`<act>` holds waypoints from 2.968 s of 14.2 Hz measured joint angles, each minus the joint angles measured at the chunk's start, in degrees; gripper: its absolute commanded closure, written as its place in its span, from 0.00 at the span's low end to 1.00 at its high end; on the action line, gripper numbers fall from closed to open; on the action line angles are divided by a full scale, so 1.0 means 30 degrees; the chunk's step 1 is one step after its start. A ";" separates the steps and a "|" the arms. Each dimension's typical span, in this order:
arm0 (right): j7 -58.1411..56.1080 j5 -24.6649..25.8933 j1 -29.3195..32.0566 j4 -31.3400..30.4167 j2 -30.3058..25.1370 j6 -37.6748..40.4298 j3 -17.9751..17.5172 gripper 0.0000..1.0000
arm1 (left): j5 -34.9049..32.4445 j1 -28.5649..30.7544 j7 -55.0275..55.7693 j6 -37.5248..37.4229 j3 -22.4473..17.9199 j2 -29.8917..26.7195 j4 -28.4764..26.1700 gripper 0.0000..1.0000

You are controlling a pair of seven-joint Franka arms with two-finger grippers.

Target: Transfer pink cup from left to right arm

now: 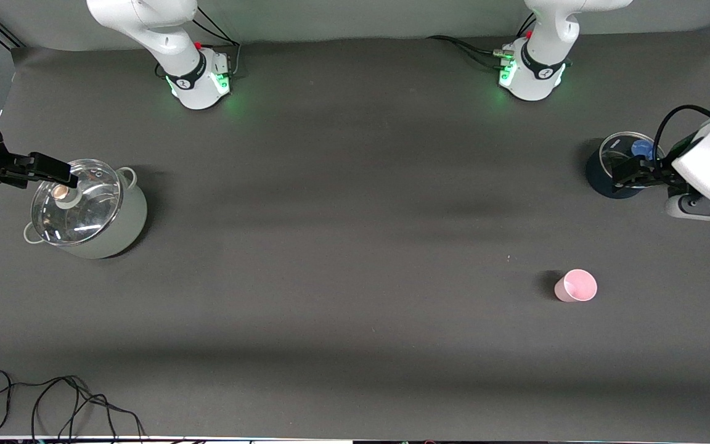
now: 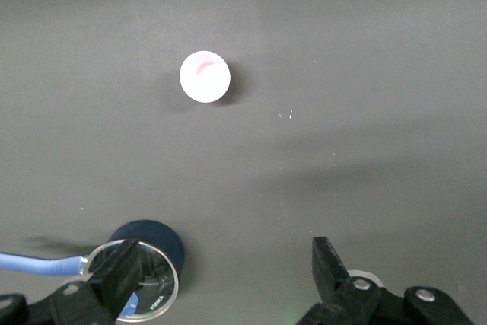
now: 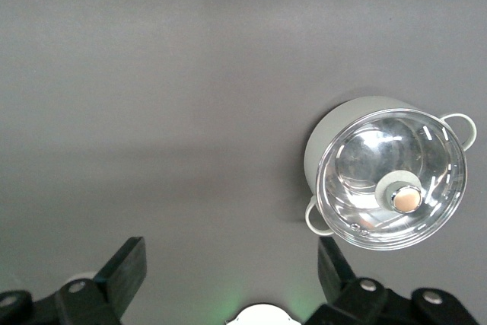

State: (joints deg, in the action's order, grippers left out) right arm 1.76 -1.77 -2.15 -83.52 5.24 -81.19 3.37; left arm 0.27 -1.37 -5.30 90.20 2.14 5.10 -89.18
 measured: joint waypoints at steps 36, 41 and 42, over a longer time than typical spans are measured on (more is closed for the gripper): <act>0.0000 0.0000 0.0000 0.0018 0.0025 0.0068 0.0034 0.00 | 2.0041 0.9357 -4.2397 0.4163 -0.0347 1.5131 0.0274 0.00; 0.0000 0.0000 -0.0001 0.0018 0.0026 0.0073 0.0034 0.00 | 2.1661 0.9476 -4.4725 0.3810 -0.0289 1.5778 -0.0614 0.00; 0.0000 0.0000 0.0000 0.0018 0.0026 0.0073 0.0034 0.00 | 2.1914 0.9506 -4.4912 0.3790 -0.0222 1.5893 -0.0641 0.00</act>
State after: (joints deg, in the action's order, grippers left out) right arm 1.76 -1.77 -2.15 -83.47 5.32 -80.97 3.48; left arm 66.01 27.15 -140.04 101.57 1.47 52.78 -91.10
